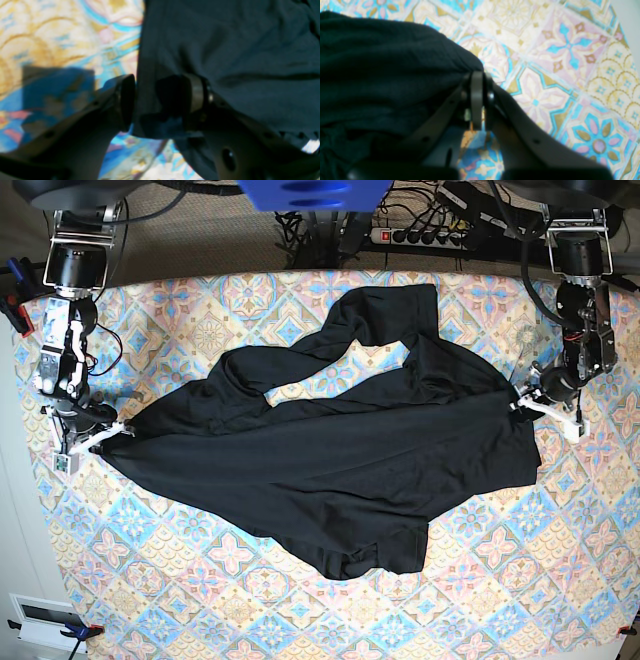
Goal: Layout the t-shirt on the table in an organized manner, then fold the t-shirt properly
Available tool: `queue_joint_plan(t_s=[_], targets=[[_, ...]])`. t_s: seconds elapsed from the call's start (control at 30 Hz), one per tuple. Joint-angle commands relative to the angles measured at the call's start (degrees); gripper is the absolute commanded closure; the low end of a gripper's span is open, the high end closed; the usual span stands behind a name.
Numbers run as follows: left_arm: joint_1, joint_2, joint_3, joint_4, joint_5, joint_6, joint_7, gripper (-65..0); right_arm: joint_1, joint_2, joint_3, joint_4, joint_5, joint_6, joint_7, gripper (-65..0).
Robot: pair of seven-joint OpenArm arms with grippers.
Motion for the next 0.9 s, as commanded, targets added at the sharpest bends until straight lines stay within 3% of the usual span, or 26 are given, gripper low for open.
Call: queue_joint_plan(t_s=[0.0, 0.23, 0.63, 0.87], targets=[[-0.7, -1.0, 0.7, 0.8, -0.6, -0.2, -0.1, -24.4, 1.5, 1.2, 0.5, 1.2, -0.1, 0.1, 1.3, 0.0], [2.1, -1.2, 1.2, 1.1, -1.1, -0.5, -0.1, 0.0, 1.6, 1.2, 0.5, 0.8, -0.1, 0.1, 1.3, 0.0], [17.1, -0.9, -4.1, 21.2, -1.1, -0.5, -0.1, 0.0, 1.6, 1.2, 0.5, 0.6, -0.1, 0.1, 1.3, 0.0], [20.1, -1.3, 0.4, 18.1, -0.4, -0.5, -0.1, 0.0, 1.6, 1.2, 0.5, 0.6, -0.1, 0.1, 1.3, 0.0]])
